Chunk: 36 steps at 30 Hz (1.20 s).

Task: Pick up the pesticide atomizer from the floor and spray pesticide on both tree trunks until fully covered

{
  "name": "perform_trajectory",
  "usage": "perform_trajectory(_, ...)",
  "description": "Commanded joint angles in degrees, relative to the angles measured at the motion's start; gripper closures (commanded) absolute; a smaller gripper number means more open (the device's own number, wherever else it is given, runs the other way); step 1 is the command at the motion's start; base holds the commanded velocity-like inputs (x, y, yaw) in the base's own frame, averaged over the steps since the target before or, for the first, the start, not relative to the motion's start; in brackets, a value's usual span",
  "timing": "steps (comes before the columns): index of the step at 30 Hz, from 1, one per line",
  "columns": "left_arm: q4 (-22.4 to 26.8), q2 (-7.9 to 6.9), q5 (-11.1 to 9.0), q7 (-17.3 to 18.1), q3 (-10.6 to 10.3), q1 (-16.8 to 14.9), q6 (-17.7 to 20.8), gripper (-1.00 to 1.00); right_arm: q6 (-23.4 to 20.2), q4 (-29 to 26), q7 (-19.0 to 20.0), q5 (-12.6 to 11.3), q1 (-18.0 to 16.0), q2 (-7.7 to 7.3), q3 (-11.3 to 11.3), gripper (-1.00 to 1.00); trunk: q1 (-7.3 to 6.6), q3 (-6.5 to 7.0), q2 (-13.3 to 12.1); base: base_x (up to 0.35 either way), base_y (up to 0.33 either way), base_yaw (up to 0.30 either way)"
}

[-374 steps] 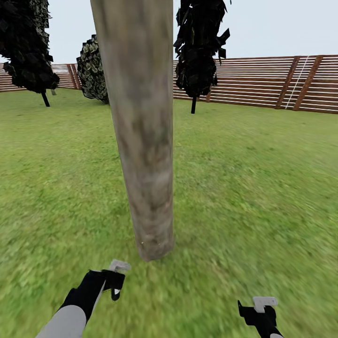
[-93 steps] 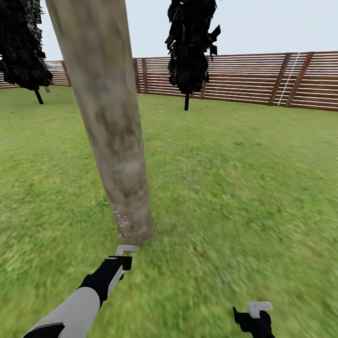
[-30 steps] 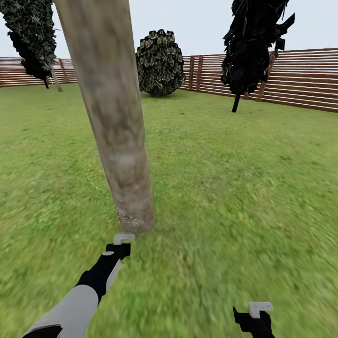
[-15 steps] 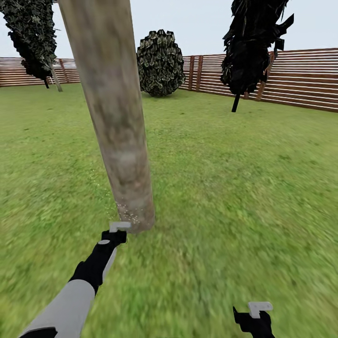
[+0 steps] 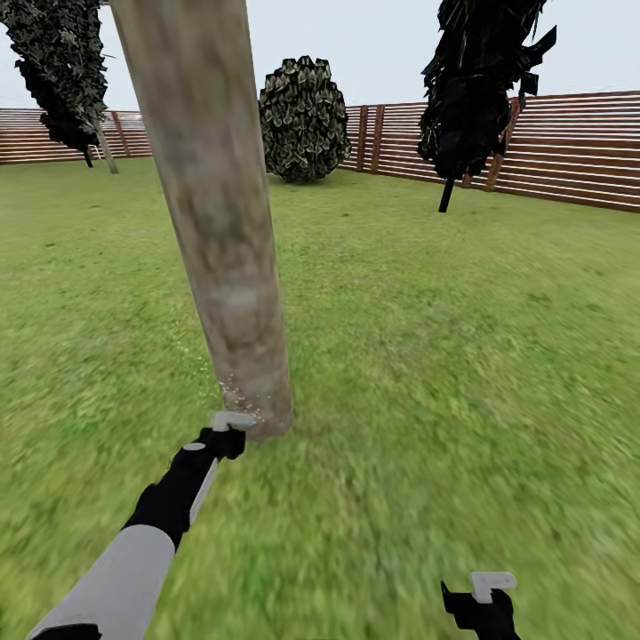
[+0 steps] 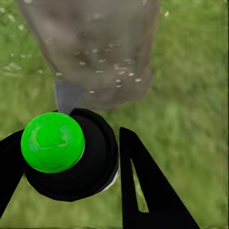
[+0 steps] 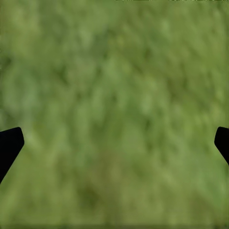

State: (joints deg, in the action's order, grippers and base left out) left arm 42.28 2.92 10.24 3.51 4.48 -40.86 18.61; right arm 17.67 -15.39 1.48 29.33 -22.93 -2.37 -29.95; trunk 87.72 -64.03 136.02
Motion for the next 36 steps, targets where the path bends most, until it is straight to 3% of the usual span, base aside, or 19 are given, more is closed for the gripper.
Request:
perform_trajectory(1, 0.4, 0.22, 0.1, 0.2, -0.4, 0.0, 0.4, 1.00, 0.0, 0.0, 0.0, 0.0, 0.0, 0.00, 0.0, -1.00, 0.00, 0.00, 0.0, 0.000, 0.000, 0.000)
perform_trajectory(5, 4.0, 0.55, 0.0, 1.8, -0.8, 0.0, 2.2, 1.00, 0.0, 0.0, 0.0, 0.1, 0.0, 0.00, 0.1, -1.00, 0.00, 0.00, 0.0, 0.000, 0.000, 0.000)
perform_trajectory(7, 6.3, 0.14, 0.0, 4.4, -0.5, 0.0, 3.9, 1.00, 0.0, 0.0, 0.0, 0.1, 0.0, 0.00, 0.1, -1.00, 0.00, 0.00, 0.0, 0.000, 0.000, 0.000)
perform_trajectory(8, 9.1, -1.07, 0.1, 7.7, 0.9, 0.0, 7.0, 1.00, 0.0, 0.0, 0.0, 0.1, 0.0, 0.00, 0.1, -1.00, 0.00, 0.00, 0.0, 0.000, 0.000, 0.000)
perform_trajectory(10, 12.3, -3.04, 0.1, 9.7, 3.2, 0.0, 9.6, 1.00, 0.0, 0.0, 0.0, 0.1, 0.0, -0.02, 0.1, -1.00, 0.00, 0.00, 0.0, 0.000, 0.000, 0.000)
perform_trajectory(14, 13.6, -5.56, 0.1, 10.3, 3.9, 0.0, 10.5, 1.00, 0.0, 0.0, 0.0, 0.1, 0.0, -0.01, 0.1, -1.00, 0.00, 0.00, 0.0, 0.000, 0.000, 0.000)
perform_trajectory(17, 13.7, -5.09, 0.2, 10.3, 3.4, 0.0, 10.7, 1.00, 0.0, 0.0, 0.0, 0.1, 0.0, -0.01, 0.1, -1.00, 0.00, 0.00, 0.0, 0.000, 0.000, 0.000)
perform_trajectory(18, 13.6, -4.63, 0.2, 10.3, 2.3, 0.1, 10.7, 1.00, 0.0, 0.0, 0.0, 0.1, 0.0, -0.02, 0.1, -1.00, 0.00, 0.00, 0.0, 0.000, 0.000, 0.000)
perform_trajectory(20, 13.7, -2.91, 0.3, 10.2, -0.5, 0.1, 11.6, 1.00, 0.0, 0.0, 0.0, 0.1, 0.0, -0.01, 0.1, -1.00, 0.00, 0.00, 0.0, 0.000, 0.000, 0.000)
perform_trajectory(23, 13.8, -0.55, 0.3, 10.1, -1.9, 0.1, 13.7, 1.00, 0.0, 0.0, 0.0, 0.1, 0.0, 0.00, 0.1, -1.00, 0.00, 0.00, 0.0, 0.000, 0.000, 0.000)
perform_trajectory(26, 13.9, 0.19, 0.3, 10.1, -2.3, 0.0, 14.0, 1.00, 0.0, 0.0, 0.0, 0.1, 0.0, -0.01, 0.1, -1.00, 0.00, 0.00, 0.0, 0.000, 0.000, 0.000)
perform_trajectory(27, 16.2, -0.31, 0.1, 10.2, -1.9, 0.0, 15.3, 1.00, 0.0, 0.0, 0.0, 0.1, 0.0, 0.00, 0.1, -1.00, 0.00, 0.00, 0.0, 0.000, 0.000, 0.000)
perform_trajectory(28, 23.1, -3.84, 0.0, 10.6, 0.8, 0.0, 20.9, 1.00, 0.0, 0.0, 0.0, 0.1, 0.0, 0.00, 0.1, -1.00, 0.00, 0.00, 0.0, 0.000, 0.000, 0.000)
perform_trajectory(29, 23.4, -4.42, 0.0, 10.9, 0.9, 0.0, 21.2, 1.00, 0.0, 0.0, 0.0, 0.1, 0.0, 0.00, 0.1, -1.00, 0.00, 0.00, 0.0, 0.000, 0.000, 0.000)
perform_trajectory(32, 23.8, -4.42, 0.1, 11.2, 0.3, 0.0, 21.5, 1.00, 0.0, 0.0, 0.0, 0.1, 0.0, 0.00, 0.1, -1.00, 0.00, 0.00, 0.0, 0.000, 0.000, 0.000)
perform_trajectory(36, 24.0, -2.86, 0.0, 11.2, -5.5, 0.0, 22.6, 1.00, 0.0, 0.0, 0.0, 0.1, 0.0, -0.01, 0.1, -1.00, 0.00, 0.00, 0.0, 0.000, 0.000, 0.000)
